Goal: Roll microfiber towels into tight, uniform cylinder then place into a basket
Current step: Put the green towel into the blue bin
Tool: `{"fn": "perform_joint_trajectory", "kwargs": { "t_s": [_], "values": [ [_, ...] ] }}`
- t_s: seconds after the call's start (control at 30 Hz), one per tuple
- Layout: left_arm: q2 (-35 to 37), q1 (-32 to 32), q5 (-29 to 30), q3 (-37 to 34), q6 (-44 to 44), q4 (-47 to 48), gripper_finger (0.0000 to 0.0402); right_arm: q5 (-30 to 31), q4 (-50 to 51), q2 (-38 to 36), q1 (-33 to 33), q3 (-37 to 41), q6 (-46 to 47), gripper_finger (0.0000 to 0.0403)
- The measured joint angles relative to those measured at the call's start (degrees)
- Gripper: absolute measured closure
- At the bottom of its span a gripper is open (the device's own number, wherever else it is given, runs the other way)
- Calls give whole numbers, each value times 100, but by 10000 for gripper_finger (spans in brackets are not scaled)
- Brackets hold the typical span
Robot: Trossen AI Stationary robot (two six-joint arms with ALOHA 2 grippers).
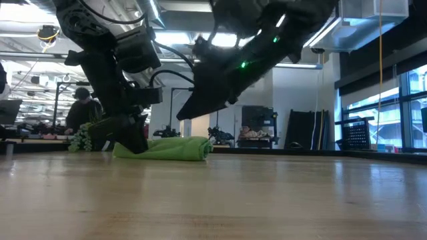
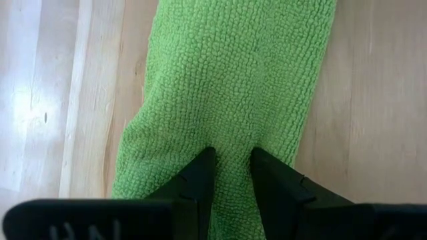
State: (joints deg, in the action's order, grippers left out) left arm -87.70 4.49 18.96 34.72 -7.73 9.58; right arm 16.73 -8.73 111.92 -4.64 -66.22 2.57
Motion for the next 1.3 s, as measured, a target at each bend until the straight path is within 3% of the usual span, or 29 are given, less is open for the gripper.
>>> {"fn": "perform_joint_trajectory", "kwargs": {
  "t_s": [0.37,0.87,1.3],
  "values": [
    [2,0,-4,2,2,-13,310,-39,-450,368,308,2,-337,10],
    [7,0,-2,4,4,-15,310,-872,-1445,965,806,2,-841,3],
    [7,0,0,7,2,-26,310,-1104,-1861,1445,1013,-28,-568,3]
  ]
}}
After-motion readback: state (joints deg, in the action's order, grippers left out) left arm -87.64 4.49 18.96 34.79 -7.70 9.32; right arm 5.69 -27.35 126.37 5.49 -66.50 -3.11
